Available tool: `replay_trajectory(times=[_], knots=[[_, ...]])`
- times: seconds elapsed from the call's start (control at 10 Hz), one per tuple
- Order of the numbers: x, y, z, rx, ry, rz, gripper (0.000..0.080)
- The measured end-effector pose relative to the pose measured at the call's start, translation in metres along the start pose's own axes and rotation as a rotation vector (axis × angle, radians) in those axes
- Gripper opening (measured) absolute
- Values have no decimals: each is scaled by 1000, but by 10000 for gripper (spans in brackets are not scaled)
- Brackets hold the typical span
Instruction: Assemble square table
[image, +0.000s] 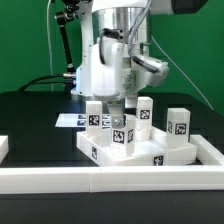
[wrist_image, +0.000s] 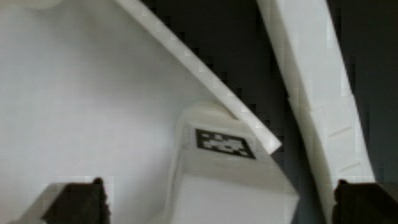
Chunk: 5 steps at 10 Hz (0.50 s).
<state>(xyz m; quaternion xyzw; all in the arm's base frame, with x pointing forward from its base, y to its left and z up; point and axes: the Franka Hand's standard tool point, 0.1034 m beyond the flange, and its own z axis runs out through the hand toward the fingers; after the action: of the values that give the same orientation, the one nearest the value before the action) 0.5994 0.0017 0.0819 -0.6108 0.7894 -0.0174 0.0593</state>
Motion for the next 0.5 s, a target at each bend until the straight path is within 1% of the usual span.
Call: replay_trajectory(times=[0.2, 0.3, 0.5], knots=[[-2, 1, 1, -3, 0, -163, 648], [-4, 2, 1, -6, 3, -287, 649], [-4, 2, 1, -6, 2, -444, 649]])
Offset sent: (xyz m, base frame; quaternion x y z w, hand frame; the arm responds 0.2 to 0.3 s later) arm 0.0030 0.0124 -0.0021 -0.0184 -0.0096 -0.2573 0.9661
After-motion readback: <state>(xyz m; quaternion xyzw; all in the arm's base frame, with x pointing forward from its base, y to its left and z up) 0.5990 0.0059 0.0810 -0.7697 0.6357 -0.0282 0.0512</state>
